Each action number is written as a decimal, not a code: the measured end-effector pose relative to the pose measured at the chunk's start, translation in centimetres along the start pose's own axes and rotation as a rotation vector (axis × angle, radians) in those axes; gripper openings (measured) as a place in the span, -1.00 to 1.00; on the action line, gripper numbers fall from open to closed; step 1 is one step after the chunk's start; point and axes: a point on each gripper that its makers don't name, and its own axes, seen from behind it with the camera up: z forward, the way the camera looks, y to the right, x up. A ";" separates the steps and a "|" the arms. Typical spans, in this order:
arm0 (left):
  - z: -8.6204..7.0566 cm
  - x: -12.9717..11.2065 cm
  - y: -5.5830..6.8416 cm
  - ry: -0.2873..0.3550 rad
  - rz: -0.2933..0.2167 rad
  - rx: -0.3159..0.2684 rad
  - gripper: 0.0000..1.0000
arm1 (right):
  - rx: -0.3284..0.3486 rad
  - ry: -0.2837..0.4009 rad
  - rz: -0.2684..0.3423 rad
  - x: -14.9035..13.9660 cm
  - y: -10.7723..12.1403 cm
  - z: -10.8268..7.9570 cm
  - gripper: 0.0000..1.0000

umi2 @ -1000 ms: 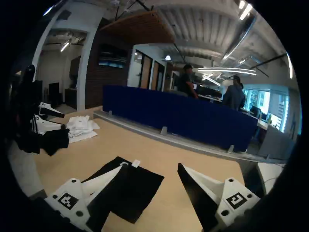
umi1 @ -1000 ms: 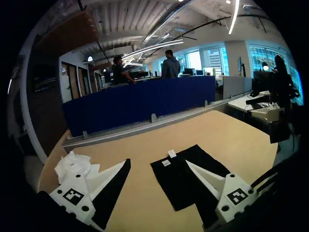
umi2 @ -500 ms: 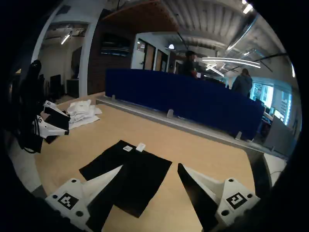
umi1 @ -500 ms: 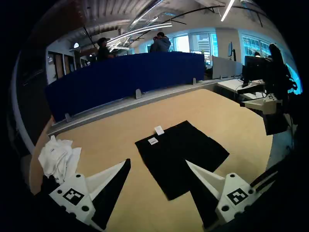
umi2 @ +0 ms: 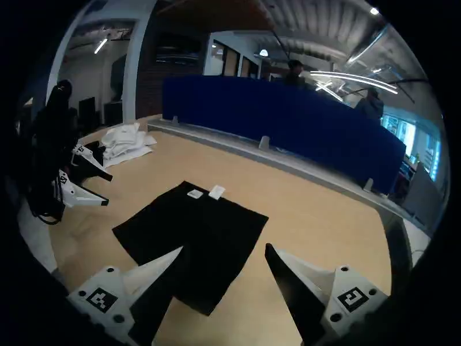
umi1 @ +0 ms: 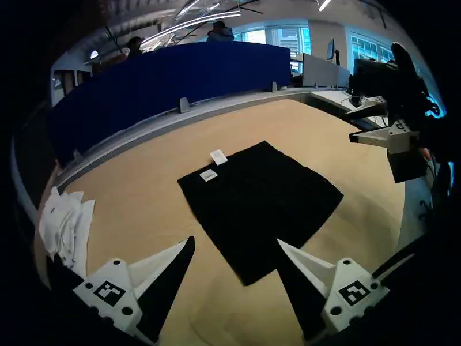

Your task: Fold towel

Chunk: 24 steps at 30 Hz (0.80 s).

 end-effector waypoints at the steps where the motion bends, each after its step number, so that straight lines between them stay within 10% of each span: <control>1: 0.2 -0.3 0.0 -0.008 0.001 -0.005 0.89 | -0.001 -0.009 0.001 -0.4 0.0 0.2 1.00; 24: 4.6 -6.9 1.6 -0.182 -0.006 -0.054 0.90 | 0.098 -0.202 -0.027 -9.6 -2.3 3.3 1.00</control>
